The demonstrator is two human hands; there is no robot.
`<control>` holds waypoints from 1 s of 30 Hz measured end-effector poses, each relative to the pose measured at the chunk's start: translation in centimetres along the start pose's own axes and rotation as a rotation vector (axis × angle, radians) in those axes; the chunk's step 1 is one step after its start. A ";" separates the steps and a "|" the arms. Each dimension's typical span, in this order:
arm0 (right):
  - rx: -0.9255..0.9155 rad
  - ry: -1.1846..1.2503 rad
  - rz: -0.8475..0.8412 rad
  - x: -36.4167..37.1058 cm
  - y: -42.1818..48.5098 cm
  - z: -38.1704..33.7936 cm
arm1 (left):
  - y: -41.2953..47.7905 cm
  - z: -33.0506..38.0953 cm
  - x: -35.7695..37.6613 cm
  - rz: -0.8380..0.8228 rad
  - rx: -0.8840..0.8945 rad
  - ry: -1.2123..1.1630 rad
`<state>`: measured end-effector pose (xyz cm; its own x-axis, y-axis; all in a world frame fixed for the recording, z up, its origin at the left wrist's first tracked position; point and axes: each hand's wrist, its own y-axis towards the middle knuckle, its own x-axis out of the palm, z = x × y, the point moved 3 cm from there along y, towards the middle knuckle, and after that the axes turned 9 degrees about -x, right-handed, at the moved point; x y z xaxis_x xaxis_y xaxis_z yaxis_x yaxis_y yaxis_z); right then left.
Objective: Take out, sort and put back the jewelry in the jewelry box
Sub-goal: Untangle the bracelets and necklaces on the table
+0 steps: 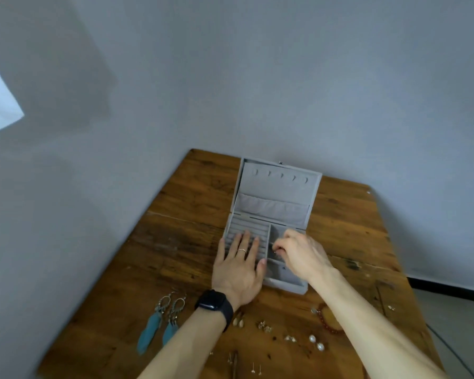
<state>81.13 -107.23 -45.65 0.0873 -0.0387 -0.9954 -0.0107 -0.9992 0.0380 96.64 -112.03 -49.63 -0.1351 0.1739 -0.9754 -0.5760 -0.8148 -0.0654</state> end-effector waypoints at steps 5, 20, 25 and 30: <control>0.004 0.084 0.104 0.1 -0.9 0.5 | 0.0 0.0 -0.1 -0.003 0.003 -0.001; 0.437 0.786 0.465 -3.7 -6.9 2.0 | 0.2 0.1 -1.2 -0.094 0.020 -0.007; 0.476 0.824 0.568 -4.8 -10.2 1.9 | 1.7 2.1 -4.8 0.036 0.120 -0.026; 0.514 0.877 0.649 -5.4 -14.3 1.7 | 4.0 6.8 -5.7 0.011 0.278 0.134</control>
<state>79.08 -92.69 -40.99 0.5633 -0.7241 -0.3979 -0.6816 -0.6795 0.2715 89.59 -112.49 -42.88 -0.0457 0.0765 -0.9960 -0.7761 -0.6305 -0.0128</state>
